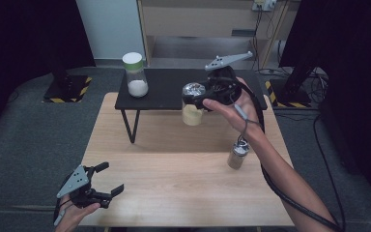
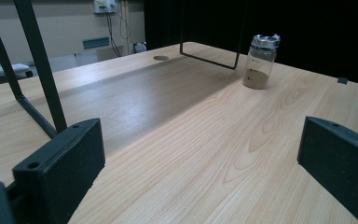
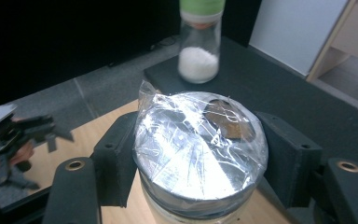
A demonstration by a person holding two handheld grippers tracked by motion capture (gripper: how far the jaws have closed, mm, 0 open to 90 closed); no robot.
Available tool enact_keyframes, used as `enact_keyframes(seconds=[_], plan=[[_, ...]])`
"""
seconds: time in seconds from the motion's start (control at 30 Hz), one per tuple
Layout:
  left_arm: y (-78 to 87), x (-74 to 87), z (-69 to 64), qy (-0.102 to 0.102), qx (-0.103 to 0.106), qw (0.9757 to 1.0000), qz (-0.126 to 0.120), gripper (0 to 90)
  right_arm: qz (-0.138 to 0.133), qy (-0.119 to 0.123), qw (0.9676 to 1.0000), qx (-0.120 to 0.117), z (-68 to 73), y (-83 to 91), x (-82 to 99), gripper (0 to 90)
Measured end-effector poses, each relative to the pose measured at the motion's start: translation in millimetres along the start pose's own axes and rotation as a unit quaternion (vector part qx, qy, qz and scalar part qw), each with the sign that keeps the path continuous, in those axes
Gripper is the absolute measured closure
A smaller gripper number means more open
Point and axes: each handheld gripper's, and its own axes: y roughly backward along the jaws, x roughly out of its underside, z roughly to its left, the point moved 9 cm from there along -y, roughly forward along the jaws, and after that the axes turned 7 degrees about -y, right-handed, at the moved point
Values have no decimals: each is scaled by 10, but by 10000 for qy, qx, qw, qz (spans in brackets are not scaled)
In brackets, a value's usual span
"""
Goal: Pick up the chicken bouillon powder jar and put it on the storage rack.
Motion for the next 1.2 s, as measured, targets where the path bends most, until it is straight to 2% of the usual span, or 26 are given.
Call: enact_keyframes(seconds=[0.27, 0.57, 0.8, 0.93, 1.2], plan=[[-2, 2, 0, -5, 4, 10000, 3, 0, -102, -85, 9994, 313, -100, -104, -174, 351], [-1, 4, 1, -8, 5, 10000, -3, 0, -180, -156, 9971, 725, -228, -228, -284, 351], [-1, 3, 1, -14, 5, 10000, -1, 0, -204, -298, 9951, 922, -359, -357, -336, 351], [0, 4, 2, -13, 7, 10000, -5, 0, -211, -288, 9939, 1040, -402, -439, -345, 351], [-1, 5, 2, -15, 8, 10000, -2, 0, -208, -373, 9925, 1146, -503, -603, -336, 351]])
